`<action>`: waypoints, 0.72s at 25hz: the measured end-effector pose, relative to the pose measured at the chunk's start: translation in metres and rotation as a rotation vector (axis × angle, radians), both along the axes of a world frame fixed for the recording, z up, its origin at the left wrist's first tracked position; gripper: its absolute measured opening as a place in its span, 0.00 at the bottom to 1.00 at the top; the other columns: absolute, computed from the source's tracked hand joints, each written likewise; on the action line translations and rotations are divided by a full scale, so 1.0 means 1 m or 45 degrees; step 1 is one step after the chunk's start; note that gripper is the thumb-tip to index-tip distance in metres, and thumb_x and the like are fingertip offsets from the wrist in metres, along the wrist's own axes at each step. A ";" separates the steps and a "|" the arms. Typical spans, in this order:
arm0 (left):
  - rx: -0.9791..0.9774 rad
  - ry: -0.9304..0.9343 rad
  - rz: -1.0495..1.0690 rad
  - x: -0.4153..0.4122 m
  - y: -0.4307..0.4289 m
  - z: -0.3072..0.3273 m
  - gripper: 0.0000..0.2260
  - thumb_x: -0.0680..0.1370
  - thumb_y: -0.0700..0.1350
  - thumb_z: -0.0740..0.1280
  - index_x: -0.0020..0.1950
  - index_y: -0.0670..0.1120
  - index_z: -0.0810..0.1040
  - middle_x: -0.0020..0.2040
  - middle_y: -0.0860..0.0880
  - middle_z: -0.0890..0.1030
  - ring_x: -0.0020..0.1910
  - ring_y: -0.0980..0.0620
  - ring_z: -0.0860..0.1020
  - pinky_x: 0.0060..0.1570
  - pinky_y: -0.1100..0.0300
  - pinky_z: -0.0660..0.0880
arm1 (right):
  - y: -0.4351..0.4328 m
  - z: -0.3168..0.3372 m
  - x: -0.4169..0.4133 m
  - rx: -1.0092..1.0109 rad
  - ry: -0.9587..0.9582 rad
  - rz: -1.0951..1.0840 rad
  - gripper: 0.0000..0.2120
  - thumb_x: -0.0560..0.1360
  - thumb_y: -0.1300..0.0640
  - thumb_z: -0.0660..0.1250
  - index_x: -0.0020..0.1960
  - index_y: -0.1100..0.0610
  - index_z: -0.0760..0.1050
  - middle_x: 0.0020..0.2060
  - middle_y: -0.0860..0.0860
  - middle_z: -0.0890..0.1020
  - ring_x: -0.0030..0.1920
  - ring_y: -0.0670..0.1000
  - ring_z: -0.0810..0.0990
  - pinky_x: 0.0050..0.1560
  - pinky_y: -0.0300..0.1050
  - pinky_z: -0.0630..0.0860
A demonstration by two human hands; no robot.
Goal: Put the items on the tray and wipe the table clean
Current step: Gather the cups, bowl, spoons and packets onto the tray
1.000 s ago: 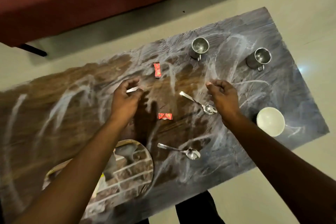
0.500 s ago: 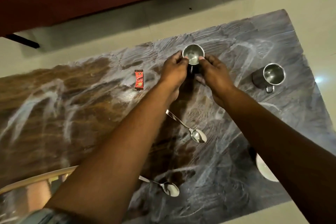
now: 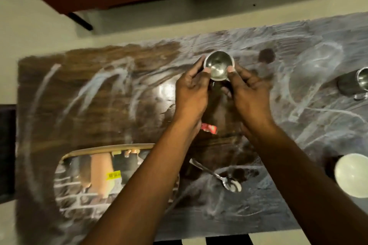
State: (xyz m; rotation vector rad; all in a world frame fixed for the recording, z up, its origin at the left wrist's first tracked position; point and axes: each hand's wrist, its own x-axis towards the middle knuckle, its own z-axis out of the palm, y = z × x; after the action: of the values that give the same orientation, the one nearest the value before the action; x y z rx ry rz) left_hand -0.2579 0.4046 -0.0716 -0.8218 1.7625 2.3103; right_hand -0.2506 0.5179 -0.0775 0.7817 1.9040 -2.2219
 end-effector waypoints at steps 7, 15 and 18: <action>-0.128 -0.157 0.226 0.170 -0.204 0.009 0.17 0.85 0.42 0.68 0.75 0.46 0.80 0.66 0.50 0.87 0.66 0.51 0.84 0.68 0.49 0.80 | -0.198 -0.010 0.139 -0.117 -0.207 0.337 0.14 0.83 0.54 0.71 0.67 0.54 0.84 0.57 0.52 0.89 0.58 0.53 0.88 0.66 0.65 0.82; -0.117 -0.356 0.414 0.260 -0.314 -0.017 0.15 0.85 0.41 0.68 0.72 0.44 0.82 0.63 0.45 0.88 0.62 0.48 0.87 0.60 0.52 0.84 | -0.318 -0.039 0.223 0.132 -0.292 0.527 0.17 0.83 0.50 0.71 0.70 0.54 0.82 0.61 0.53 0.88 0.63 0.53 0.85 0.68 0.64 0.80; -0.047 -0.383 0.477 0.264 -0.322 -0.021 0.16 0.85 0.40 0.67 0.73 0.42 0.80 0.64 0.43 0.87 0.62 0.46 0.86 0.55 0.58 0.85 | -0.328 -0.043 0.225 0.184 -0.255 0.558 0.17 0.83 0.50 0.70 0.71 0.53 0.82 0.62 0.49 0.88 0.64 0.48 0.86 0.68 0.58 0.81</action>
State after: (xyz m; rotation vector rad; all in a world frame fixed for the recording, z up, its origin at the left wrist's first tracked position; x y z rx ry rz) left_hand 0.0062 0.0823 -0.0923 -1.5298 1.6355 2.2060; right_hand -0.0254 0.1896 -0.1200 0.5155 1.9273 -1.7005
